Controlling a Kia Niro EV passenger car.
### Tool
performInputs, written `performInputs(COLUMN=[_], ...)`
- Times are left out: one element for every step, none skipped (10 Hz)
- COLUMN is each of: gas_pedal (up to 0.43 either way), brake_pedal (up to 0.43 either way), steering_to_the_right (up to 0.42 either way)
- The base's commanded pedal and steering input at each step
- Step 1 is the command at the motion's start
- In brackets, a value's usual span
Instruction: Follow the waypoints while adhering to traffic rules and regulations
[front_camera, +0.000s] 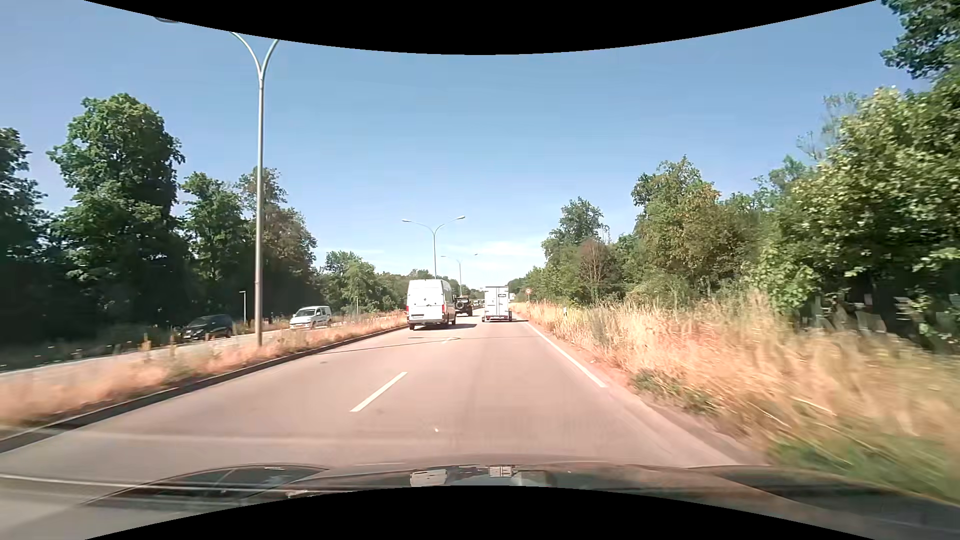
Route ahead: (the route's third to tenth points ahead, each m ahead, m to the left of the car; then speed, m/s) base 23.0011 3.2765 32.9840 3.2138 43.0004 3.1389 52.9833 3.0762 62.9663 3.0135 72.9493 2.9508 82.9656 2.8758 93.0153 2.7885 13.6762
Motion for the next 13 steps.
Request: performInputs(gas_pedal=[0.260, 0.260, 0.260, 0.260, 0.260, 0.260, 0.260, 0.260, 0.260, 0.260, 0.260, 0.260, 0.260], brake_pedal=[0.000, 0.000, 0.000, 0.000, 0.000, 0.000, 0.000, 0.000, 0.000, 0.000, 0.000, 0.000, 0.000], steering_to_the_right=[-0.001, -0.001, -0.001, -0.001, -0.001, -0.001, -0.001, -0.001, -0.001, -0.001, -0.001, -0.001, -0.001])
